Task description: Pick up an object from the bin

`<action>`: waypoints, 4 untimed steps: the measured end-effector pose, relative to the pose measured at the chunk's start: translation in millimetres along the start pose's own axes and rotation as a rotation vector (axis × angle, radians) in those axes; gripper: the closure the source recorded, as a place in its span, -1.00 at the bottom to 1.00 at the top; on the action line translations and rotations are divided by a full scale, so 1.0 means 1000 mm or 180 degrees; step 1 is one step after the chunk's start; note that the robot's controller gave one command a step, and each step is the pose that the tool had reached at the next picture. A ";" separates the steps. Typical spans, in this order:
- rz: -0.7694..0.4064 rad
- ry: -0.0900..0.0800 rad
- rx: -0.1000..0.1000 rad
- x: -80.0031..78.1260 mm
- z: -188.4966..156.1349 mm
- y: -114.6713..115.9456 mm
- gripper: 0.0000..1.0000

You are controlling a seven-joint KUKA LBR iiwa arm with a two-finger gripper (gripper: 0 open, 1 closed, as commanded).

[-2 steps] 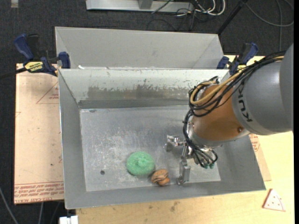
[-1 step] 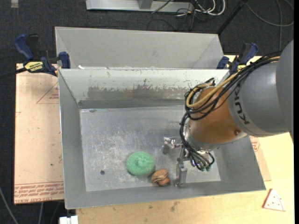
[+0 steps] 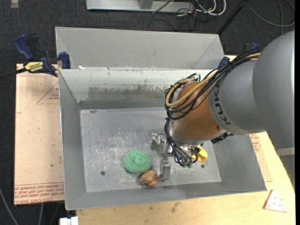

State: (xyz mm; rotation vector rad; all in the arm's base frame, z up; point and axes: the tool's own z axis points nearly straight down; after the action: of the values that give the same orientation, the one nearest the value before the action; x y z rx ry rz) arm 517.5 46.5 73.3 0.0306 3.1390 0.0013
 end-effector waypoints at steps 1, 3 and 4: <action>-0.0618 0.0004 -0.0004 0.003 0.002 0.019 -1.00; -0.1141 -0.0004 -0.0005 -0.014 0.003 0.089 1.00; -0.1144 -0.0002 -0.0003 -0.014 0.003 0.089 -1.00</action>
Offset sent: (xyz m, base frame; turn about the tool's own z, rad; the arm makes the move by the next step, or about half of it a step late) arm -0.0060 0.0626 -0.0033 -0.1869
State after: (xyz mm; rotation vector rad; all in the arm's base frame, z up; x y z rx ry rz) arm 533.1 135.0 70.0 -0.5306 3.0933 0.0022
